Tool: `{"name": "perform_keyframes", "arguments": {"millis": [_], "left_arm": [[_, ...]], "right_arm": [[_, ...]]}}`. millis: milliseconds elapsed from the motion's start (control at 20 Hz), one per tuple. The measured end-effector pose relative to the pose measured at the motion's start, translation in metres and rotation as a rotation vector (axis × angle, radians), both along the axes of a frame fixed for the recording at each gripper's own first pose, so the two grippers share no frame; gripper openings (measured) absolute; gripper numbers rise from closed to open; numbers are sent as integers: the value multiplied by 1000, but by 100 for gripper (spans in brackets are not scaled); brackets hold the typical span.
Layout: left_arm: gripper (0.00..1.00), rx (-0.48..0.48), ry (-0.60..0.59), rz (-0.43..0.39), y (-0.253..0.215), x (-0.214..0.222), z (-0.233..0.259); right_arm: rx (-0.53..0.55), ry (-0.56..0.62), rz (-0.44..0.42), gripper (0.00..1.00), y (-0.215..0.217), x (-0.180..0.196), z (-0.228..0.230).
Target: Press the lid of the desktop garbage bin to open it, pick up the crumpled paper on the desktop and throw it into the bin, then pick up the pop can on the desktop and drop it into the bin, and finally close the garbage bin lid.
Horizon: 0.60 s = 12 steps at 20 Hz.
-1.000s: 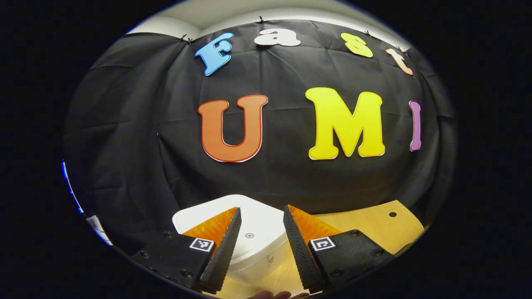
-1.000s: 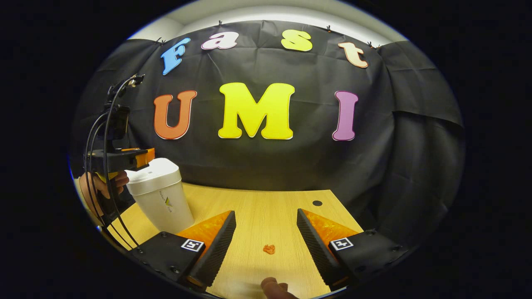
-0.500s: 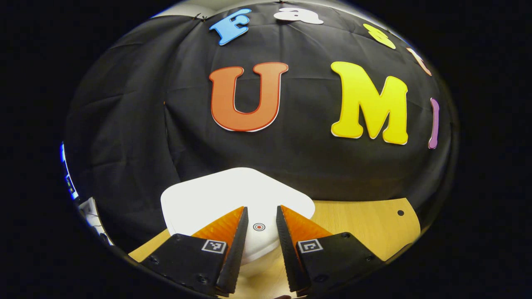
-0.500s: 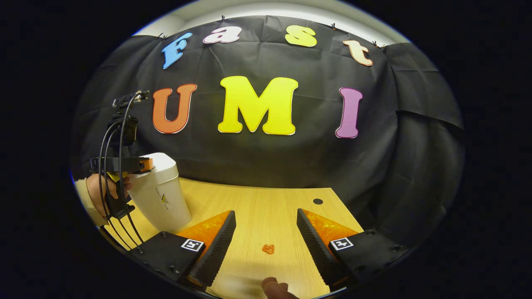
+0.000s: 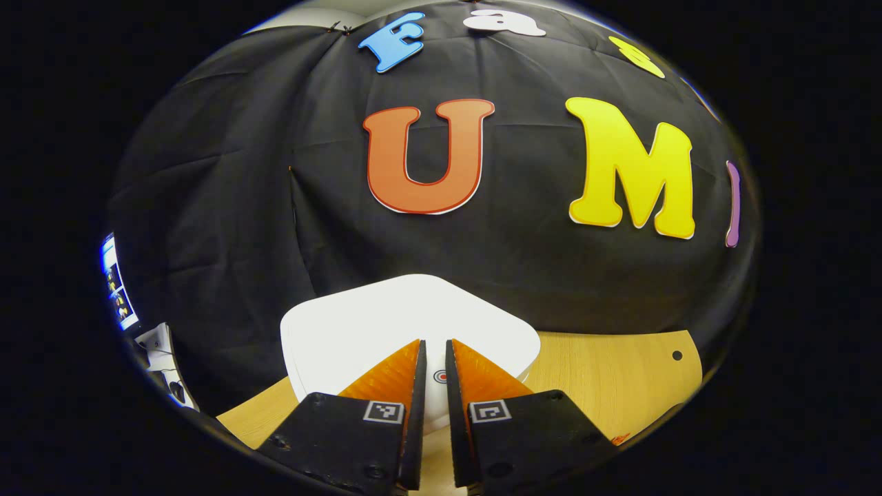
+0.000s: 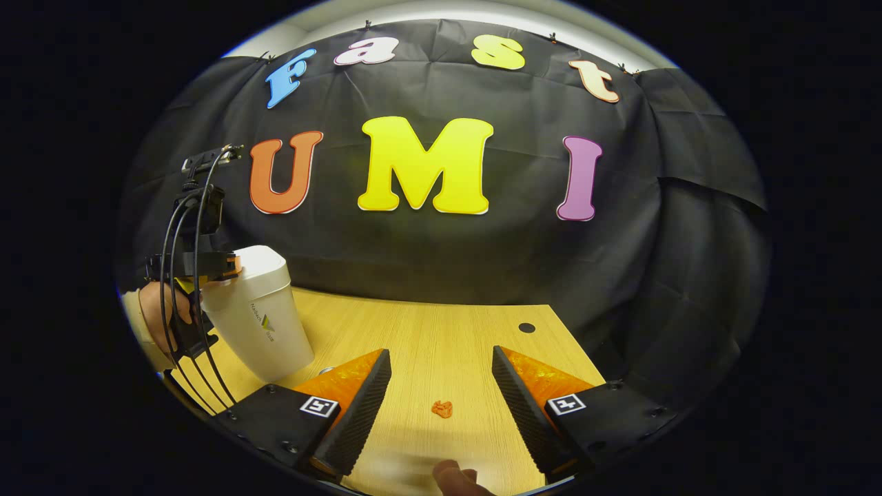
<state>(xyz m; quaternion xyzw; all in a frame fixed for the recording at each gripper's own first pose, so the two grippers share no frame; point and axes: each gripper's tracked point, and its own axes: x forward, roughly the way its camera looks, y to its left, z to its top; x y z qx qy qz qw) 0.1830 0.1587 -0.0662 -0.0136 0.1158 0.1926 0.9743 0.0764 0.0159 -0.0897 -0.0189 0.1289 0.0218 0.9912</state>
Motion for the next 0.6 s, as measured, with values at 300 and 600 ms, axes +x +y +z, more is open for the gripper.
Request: {"name": "perform_keyframes", "arguments": {"millis": [300, 600], "left_arm": [[10, 16, 32, 40, 2, -1, -5], [4, 27, 38, 48, 2, -3, -7]], "right_arm": [[8, 38, 3, 94, -7, -1, -15], [6, 55, 14, 94, -12, -3, -21]]}}
